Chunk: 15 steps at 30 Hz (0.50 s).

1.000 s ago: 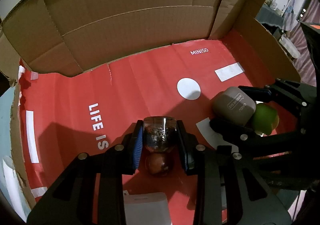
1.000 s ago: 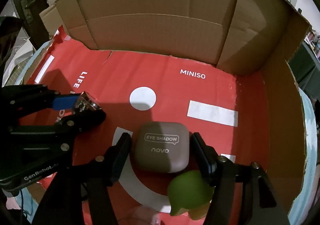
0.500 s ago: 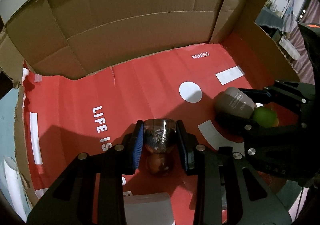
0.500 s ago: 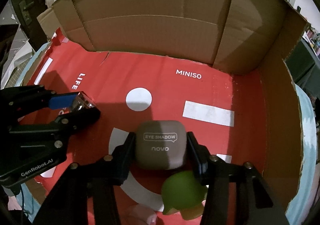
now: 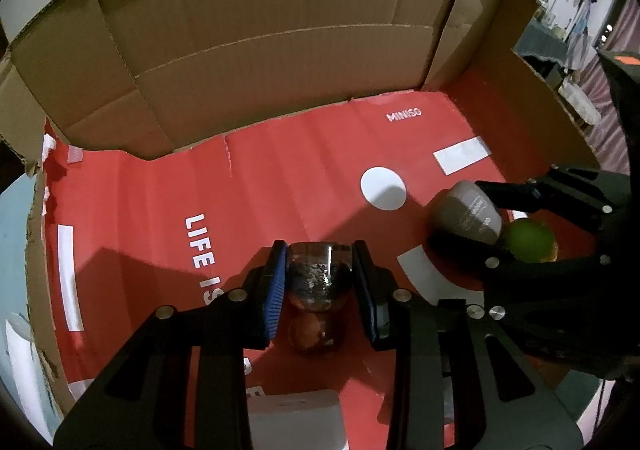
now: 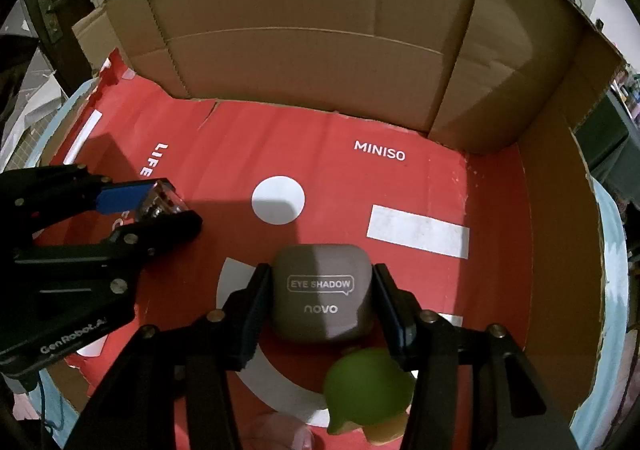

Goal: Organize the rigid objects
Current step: 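Carry the jar and compact into the red-lined box and open both tools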

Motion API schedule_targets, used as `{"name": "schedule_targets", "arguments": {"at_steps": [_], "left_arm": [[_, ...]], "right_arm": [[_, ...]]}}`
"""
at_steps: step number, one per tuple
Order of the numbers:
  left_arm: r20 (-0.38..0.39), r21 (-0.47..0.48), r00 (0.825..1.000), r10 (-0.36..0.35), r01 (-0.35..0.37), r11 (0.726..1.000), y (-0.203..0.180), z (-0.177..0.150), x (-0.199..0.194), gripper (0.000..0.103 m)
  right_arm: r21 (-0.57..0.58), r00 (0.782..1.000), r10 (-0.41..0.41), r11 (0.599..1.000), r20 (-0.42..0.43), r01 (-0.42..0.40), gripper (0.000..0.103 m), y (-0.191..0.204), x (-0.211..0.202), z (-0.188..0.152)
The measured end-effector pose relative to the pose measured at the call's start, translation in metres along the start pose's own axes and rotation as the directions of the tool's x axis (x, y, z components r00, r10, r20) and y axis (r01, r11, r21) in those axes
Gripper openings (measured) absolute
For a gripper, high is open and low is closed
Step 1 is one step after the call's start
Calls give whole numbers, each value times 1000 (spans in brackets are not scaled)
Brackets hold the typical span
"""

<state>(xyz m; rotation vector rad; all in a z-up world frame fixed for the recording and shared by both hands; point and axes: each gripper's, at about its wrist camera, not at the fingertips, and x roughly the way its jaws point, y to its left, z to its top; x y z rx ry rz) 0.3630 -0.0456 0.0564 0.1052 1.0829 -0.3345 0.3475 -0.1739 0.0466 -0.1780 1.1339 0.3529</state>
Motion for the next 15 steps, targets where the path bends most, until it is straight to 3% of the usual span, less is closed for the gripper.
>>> {"name": "schedule_targets", "arguments": {"at_steps": [6,9,11,15], "left_arm": [[43,-1,999,-5,5,1000,2,-3,-16,33],[95,-8,995,-11,12,1000,2,-6,-32,66],[163,-12,987,-9,11,1000,1,-10,-50,66],[218,-26,976,-20,26,999,1,-19,-81,67]], "right_arm": [[21,1000,10,1000,30,-11,61,-8,-8,-6],[35,998,17,999,64,-20,67,-15,-23,-11],[37,996,12,999,88,-15,68,-18,-36,-15],[41,991,-1,999,134,-4,71,-20,-61,-25]]}}
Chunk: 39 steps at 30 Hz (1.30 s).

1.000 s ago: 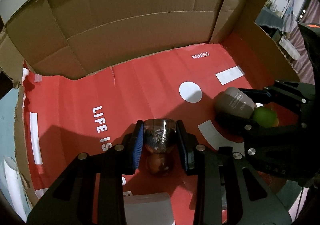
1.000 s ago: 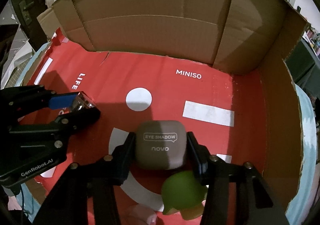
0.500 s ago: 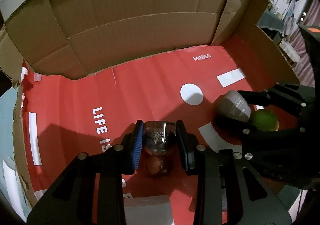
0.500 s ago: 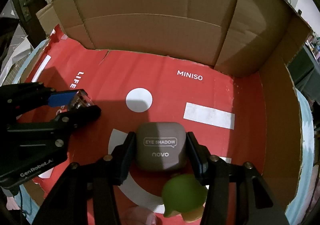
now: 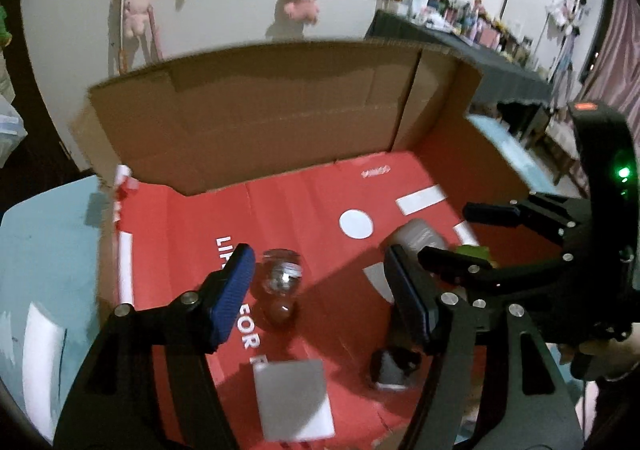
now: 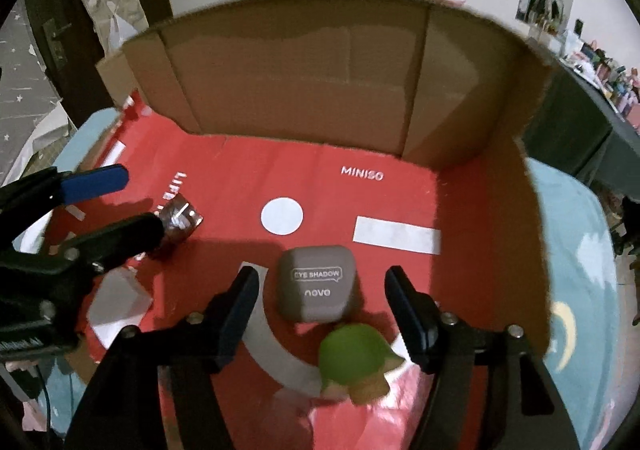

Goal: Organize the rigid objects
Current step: 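Lift both open tools out of the box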

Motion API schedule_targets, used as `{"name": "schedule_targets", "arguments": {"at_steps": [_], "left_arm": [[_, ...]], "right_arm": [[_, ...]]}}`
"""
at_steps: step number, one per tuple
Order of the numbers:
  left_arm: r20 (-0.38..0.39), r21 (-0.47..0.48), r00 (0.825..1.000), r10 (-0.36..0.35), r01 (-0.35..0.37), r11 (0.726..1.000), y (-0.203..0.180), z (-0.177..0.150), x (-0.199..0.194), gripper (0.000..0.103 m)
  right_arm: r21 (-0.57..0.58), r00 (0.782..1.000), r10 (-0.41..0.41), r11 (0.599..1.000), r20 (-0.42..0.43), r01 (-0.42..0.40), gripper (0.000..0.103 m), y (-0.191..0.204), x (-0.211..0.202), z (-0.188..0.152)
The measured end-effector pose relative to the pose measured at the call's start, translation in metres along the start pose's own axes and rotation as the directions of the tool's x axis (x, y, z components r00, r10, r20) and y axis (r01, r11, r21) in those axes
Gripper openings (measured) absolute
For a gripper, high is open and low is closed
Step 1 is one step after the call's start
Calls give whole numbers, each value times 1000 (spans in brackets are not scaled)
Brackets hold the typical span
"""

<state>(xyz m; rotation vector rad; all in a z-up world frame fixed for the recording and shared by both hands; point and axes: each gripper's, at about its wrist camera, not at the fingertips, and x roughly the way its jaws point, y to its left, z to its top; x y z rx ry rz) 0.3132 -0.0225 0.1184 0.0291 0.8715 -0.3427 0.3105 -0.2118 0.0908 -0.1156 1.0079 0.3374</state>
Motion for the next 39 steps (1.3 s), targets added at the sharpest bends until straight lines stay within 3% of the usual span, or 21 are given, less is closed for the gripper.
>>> {"name": "schedule_targets", "arguments": {"at_steps": [5,9,15,22,31,39], "left_arm": [[91,-12,996,10,-9,1000,-4,-9,-41,78],[167,-17,985,45,-42,999,-9,-26,-73,85],[244,-57,968,64,-51,997,-11,-57,-112,85],[303,-94,948,96,-70,993,-19,-104,-148,94],[351,-116,923,159,-125,985,-31,-165,-171,96],[352,-111,918,185,-155,982,-39,-203,-163,96]], "right_arm": [[5,996,-4,1000,84,3,80,8,-42,-12],[1,988,-8,1000,156,8,95,17,-76,-20],[-24,966,-11,1000,257,18,99,41,-117,-46],[-47,933,-28,998,358,47,103,62,-163,-92],[-12,897,-77,996,435,91,103,79,-180,-156],[51,899,-97,995,426,83,103,81,-149,-198]]}}
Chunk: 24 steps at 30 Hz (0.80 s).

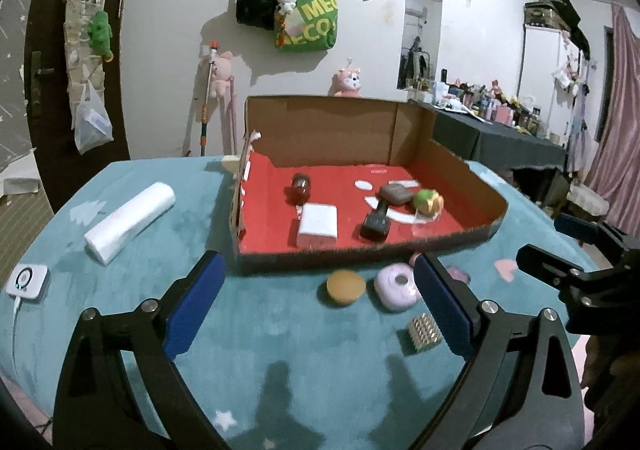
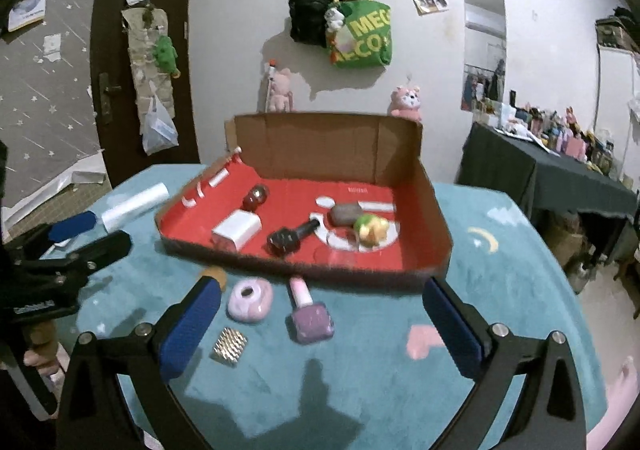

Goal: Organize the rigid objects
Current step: 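Lift both open tools out of the box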

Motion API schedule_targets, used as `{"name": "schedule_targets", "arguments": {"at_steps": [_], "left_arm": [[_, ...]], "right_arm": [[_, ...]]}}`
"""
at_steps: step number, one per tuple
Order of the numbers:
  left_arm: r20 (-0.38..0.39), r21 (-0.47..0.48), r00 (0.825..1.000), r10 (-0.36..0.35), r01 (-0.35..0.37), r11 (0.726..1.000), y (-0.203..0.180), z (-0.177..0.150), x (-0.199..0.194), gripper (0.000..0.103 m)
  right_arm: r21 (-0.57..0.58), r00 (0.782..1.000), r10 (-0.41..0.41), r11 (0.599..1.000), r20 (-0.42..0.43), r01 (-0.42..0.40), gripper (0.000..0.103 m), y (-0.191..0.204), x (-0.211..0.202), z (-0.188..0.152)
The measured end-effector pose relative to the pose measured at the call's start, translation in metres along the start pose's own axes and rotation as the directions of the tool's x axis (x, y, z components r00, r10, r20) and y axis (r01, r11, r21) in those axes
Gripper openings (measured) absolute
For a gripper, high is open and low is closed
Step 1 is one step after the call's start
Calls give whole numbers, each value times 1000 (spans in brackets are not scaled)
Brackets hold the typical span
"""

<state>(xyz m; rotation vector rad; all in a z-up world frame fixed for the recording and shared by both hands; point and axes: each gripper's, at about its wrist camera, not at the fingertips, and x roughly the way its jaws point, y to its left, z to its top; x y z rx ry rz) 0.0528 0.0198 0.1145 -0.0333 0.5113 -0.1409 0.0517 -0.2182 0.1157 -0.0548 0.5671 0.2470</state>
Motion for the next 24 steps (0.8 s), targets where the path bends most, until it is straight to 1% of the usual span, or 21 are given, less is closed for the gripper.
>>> {"name": "schedule_targets", "arguments": {"at_steps": [3,9,16,24], "left_arm": [[-35,0,999,-22,22,1000,0,-13,6,96],[-89,10,996,-9,10,1000,-2,-34,22,96],[-162,0,987,-12,12,1000,-1,-49,39,96],[-197,-14,980,-10,8,1000,1,-56,48,96]], "right_arm": [[19,999,19,1000,-29,-19,103,0,10,-14],[21,998,10,1000,-62,-9,103,2,27,-34],[54,994,24,998,-103,-18,103,-2,40,-44],[57,993,13,998,-115,-7,103,-4,44,-51]]}}
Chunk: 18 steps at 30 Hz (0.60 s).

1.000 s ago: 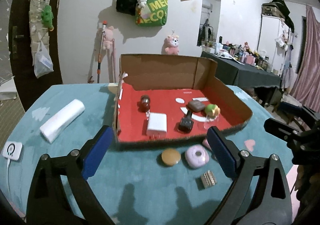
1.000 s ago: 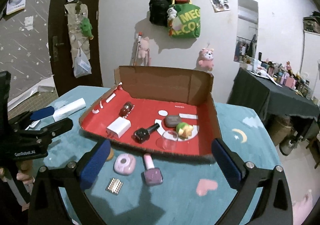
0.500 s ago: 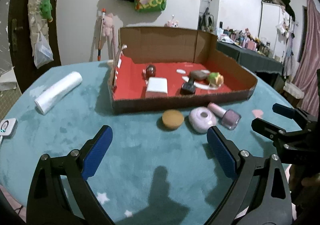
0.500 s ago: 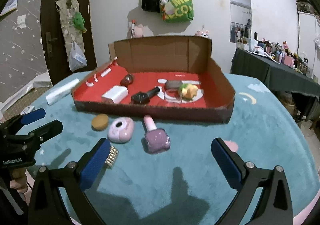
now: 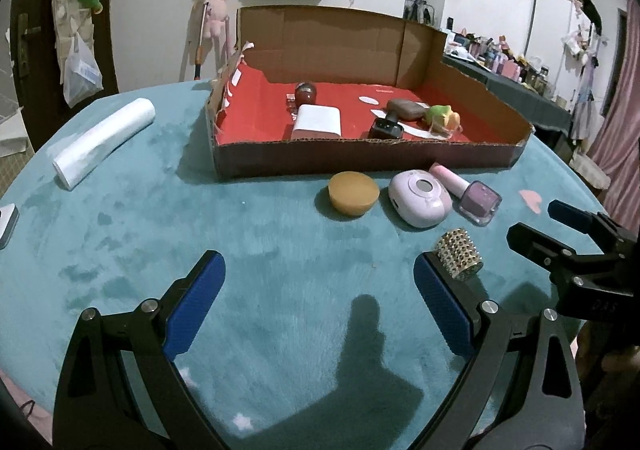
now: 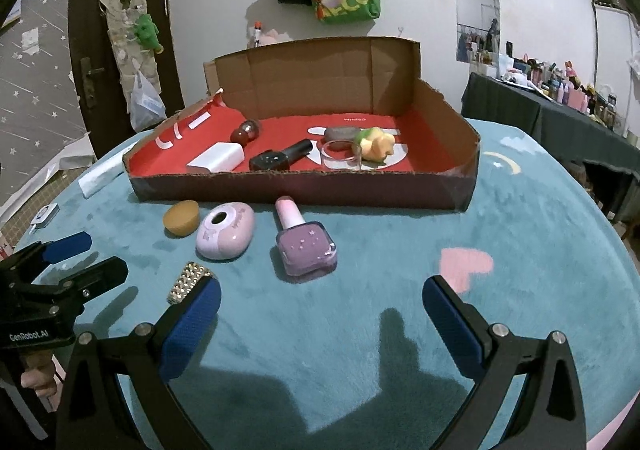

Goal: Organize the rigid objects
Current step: 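Grasp the beige sponge with the left tool while the right tool grasps the purple nail polish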

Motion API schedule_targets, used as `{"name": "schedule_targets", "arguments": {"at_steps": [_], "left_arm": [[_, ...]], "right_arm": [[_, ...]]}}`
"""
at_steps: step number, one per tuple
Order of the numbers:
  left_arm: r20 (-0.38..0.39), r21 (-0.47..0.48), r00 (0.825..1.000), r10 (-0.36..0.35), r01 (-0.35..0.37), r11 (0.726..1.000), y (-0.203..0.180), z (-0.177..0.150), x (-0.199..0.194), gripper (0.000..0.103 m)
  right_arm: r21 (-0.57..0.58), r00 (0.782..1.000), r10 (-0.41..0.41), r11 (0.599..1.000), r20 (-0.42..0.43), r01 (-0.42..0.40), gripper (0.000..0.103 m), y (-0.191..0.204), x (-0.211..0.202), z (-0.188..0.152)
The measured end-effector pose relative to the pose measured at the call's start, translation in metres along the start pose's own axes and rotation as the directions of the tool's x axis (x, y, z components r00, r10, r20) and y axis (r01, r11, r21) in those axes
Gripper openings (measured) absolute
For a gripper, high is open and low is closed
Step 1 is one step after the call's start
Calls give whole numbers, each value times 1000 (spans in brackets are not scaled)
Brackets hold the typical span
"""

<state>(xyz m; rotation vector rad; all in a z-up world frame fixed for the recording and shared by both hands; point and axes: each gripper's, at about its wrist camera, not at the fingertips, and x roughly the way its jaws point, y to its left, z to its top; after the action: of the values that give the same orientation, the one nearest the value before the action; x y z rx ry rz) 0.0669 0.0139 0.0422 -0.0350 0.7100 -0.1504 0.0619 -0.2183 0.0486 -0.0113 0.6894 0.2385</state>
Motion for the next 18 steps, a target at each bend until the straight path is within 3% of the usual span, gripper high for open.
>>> {"name": "schedule_targets", "arguments": {"at_steps": [10,18], "left_arm": [[-36,3,999,5,-5,1000,0,3,9,96],[-114,55,993,25,-19,998,-1,23,29,96]], "right_arm": [[-16,1000,-4,1000,-17,4,103,0,5,3],[-45,991,-3,999,-131,-3,101,-2,28,22]]}}
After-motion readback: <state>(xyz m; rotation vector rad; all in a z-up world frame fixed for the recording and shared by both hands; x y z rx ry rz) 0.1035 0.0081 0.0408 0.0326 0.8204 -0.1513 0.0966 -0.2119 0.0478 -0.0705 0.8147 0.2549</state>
